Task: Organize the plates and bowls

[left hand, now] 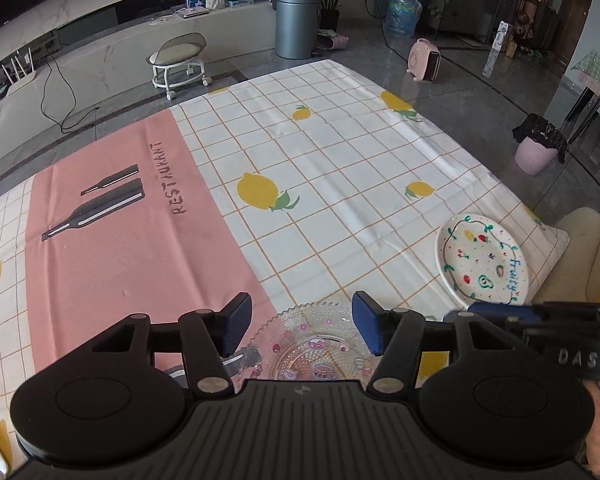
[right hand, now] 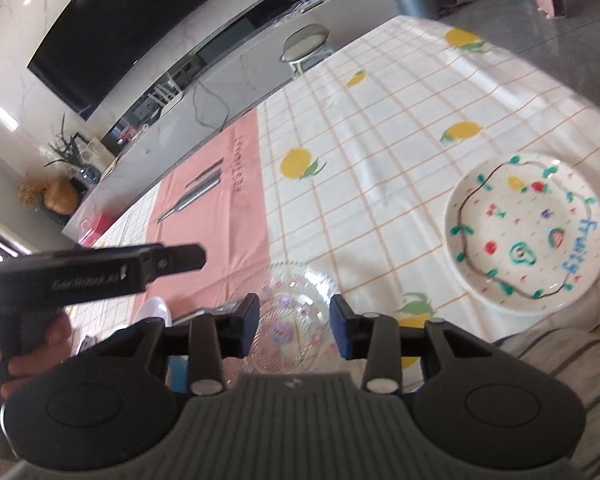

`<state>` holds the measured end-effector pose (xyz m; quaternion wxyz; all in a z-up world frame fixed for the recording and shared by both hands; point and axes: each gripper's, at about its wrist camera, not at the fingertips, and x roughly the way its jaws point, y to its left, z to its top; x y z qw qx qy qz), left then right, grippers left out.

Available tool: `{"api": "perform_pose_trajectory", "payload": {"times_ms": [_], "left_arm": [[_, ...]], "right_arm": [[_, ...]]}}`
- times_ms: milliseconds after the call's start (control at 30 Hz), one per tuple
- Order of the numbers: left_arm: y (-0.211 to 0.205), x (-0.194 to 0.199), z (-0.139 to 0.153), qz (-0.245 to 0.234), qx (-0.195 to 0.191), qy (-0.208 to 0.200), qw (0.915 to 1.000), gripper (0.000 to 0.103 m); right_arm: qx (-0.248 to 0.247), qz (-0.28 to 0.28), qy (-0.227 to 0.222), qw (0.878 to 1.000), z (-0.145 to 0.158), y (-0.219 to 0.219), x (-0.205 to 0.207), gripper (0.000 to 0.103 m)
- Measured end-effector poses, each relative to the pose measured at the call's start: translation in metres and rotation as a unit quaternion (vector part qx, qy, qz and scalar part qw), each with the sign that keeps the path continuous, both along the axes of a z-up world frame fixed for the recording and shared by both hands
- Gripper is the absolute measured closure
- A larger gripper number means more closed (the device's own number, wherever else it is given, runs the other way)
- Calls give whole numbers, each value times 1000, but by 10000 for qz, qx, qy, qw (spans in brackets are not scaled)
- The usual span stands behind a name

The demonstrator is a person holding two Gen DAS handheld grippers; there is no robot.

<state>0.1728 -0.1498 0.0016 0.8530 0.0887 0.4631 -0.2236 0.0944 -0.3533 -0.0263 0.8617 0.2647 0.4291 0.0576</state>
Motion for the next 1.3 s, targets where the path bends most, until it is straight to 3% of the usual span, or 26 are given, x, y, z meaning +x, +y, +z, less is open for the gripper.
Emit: {"api": "perform_pose_trajectory", "payload": {"times_ms": [133,233,300,433,667,900,1100,1300], "left_arm": [[-18,-4,12,36,-70,-9,10000,34],[-33,-5,16,38,-167,37,9998,34],[-47,-5,17,19,-167,78,9998,34],[-83,1,12,-199,-153,157,9996,34],[-127,20,-34,-485,-156,970,9940,36],[-152,22,-70,-634,-96,1098,9919,36],[-147,34,-91,-716,-481,1377,9867,36],[-141,42,-101,-705,-1062,1419,9816,36]], "right_arm": [[-737,-602,-125,9954,30,-24,8,50],[-1178,-1118,-107,9867,45,-47,8,49],[-1268,-1764,-144,9760,49,-71,-3,49],[-907,-2336,-148,9680,36,-116,-21,50],[-405,-2395,407,9692,-17,-149,-21,54],[34,-2382,467,9701,-43,-171,-34,54],[906,-2132,250,9725,-71,-186,-39,55],[1322,-2132,263,9677,-87,-193,-40,63]]}}
